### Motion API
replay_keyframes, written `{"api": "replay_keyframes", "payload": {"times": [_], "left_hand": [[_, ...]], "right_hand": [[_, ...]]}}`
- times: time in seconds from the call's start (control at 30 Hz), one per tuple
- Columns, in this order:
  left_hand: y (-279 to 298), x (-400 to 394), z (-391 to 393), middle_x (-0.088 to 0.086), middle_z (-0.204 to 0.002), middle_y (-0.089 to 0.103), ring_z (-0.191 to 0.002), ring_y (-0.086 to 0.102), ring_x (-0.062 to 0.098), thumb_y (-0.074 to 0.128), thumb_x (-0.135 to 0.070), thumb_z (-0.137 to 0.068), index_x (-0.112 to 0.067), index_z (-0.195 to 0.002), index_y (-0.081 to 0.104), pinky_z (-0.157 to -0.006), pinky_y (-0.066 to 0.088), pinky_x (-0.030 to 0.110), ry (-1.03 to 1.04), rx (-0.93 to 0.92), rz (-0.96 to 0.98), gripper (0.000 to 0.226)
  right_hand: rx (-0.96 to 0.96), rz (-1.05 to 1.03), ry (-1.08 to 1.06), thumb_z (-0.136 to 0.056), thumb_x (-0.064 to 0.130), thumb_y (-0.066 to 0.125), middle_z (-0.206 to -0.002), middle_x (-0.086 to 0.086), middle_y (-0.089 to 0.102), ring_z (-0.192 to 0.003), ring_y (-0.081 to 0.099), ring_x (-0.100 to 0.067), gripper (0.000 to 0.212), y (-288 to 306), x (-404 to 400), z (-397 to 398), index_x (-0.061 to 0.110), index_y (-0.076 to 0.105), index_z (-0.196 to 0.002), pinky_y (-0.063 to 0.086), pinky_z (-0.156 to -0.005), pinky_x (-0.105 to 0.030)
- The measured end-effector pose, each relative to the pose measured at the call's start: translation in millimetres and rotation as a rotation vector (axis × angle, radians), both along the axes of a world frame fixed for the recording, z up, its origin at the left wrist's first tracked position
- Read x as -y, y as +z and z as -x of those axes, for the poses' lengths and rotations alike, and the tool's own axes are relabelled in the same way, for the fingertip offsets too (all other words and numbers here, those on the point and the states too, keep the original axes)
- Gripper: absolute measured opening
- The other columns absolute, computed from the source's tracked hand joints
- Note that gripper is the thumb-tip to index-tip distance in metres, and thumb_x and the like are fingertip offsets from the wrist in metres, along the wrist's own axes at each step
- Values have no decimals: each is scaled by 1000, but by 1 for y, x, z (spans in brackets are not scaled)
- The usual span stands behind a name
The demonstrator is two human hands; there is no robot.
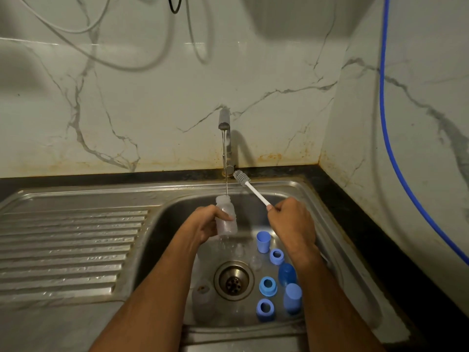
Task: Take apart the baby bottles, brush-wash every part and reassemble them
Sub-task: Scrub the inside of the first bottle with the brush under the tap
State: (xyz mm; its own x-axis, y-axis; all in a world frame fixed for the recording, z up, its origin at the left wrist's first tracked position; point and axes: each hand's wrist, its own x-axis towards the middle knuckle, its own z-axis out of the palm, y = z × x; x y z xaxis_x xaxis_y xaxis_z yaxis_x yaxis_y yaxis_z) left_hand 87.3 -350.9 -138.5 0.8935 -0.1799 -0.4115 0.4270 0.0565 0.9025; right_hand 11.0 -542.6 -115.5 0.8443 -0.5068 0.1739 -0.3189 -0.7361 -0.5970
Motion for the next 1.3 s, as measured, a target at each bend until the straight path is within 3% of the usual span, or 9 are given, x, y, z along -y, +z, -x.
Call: {"api": "replay_keyframes", "payload": {"times": [0.07, 0.17, 0.3, 0.43, 0.53, 0.73, 1.03, 1.3], "left_hand": [[-6, 3, -6, 13, -109, 69, -107, 65, 34, 78, 8, -72, -9, -112, 65, -75, 58, 40, 36, 144, -120, 46], [-16, 6, -12, 6, -117, 68, -114, 62, 26, 86, 0, -68, -16, -119, 66, -84, 55, 36, 47, 346, -401, 56], [-16, 12, -8, 9, -127, 66, -122, 59, 27, 90, -6, -67, -12, -127, 63, -97, 52, 39, 14, 462, -640, 66], [-12, 15, -9, 10, -130, 65, -122, 60, 27, 91, -8, -66, -10, -130, 60, -99, 54, 42, 134, 588, -622, 71], [-14, 18, -6, 10, -129, 64, -123, 59, 28, 91, -9, -66, -12, -129, 60, -96, 54, 39, 49, 535, -676, 70], [-10, 17, -5, 11, -129, 62, -120, 59, 28, 91, -11, -67, -11, -128, 58, -93, 54, 38, 106, 511, -638, 69], [-12, 20, -7, 9, -127, 64, -118, 61, 26, 91, -10, -66, -12, -126, 60, -96, 55, 38, 138, 604, -641, 67], [-13, 23, -5, 12, -130, 63, -121, 60, 28, 90, -9, -68, -9, -129, 58, -99, 53, 41, 113, 526, -668, 69]], "right_hand": [[3, 0, -1, -100, 40, 59, -70, 0, 62, -60, 54, -10, 31, 0, 0, -1, 15, 70, -86, 31, -49, -23], [6, 7, -3, -99, 41, 59, -70, 0, 63, -61, 56, -11, 30, -2, -1, -3, 16, 69, -85, 34, -51, -23], [-4, 15, -4, -99, 40, 60, -72, 0, 64, -63, 57, -11, 29, -3, -1, -3, 16, 69, -87, 33, -51, -23], [1, 7, -1, -100, 40, 59, -73, 0, 64, -65, 59, -12, 28, -2, 0, -4, 15, 69, -89, 35, -52, -23], [-4, 20, -1, -100, 40, 59, -73, 0, 64, -65, 59, -11, 29, -3, 1, -2, 15, 69, -89, 35, -52, -22], [-3, 34, 2, -100, 39, 59, -74, 0, 64, -64, 56, -10, 29, 1, 0, -3, 15, 70, -90, 31, -50, -22], [7, 19, 14, -100, 39, 59, -71, 0, 62, -61, 55, -9, 30, 3, -1, 1, 14, 69, -88, 32, -49, -22], [3, 26, 16, -100, 39, 59, -73, 0, 63, -61, 53, -8, 30, 5, -1, 0, 14, 69, -88, 31, -49, -22]]}}
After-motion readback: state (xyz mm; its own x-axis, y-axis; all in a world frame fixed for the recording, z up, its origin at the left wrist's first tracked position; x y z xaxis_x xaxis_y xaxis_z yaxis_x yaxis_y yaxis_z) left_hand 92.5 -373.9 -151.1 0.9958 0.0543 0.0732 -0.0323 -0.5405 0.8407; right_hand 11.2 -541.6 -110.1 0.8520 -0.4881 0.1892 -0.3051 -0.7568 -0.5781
